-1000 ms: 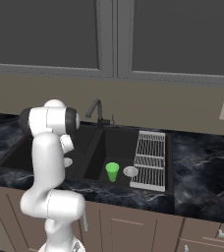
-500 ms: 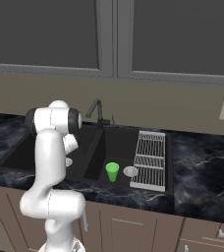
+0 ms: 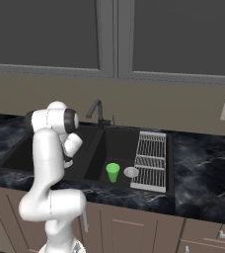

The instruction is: Move any existing items from the left basin to the right basin for drying. Then move the measuring cup from the counter to the left basin of the sink for washing.

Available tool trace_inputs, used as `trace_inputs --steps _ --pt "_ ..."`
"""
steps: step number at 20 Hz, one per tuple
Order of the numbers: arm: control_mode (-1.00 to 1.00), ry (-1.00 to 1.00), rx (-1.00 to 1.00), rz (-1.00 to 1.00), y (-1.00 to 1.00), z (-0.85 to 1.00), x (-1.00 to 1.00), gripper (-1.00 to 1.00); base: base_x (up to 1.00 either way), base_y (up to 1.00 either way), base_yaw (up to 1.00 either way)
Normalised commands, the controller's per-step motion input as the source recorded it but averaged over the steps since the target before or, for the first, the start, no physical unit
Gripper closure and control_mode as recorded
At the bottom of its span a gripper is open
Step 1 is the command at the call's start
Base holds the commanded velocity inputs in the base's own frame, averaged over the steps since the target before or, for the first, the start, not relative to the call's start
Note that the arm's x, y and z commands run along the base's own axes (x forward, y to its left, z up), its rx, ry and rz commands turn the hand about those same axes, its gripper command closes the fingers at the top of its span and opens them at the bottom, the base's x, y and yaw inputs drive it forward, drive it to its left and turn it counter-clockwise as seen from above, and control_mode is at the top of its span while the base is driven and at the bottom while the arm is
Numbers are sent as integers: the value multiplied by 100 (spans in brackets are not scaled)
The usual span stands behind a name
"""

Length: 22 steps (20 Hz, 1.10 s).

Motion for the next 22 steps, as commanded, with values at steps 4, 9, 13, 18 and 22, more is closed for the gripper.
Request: trace_inputs --steps 4,9,13,18,22 --pt "-100 -8 -3 -3 25 -57 -31 100 0 0 0" --pt "-100 -4 0 -2 12 -38 -30 100 0 0 0" --pt "-100 0 0 0 0 -34 -7 -100 0 0 0" --pt "-100 0 0 0 0 -16 0 -100 0 0 0" --pt "-100 0 0 0 0 0 -3 -100 0 0 0"
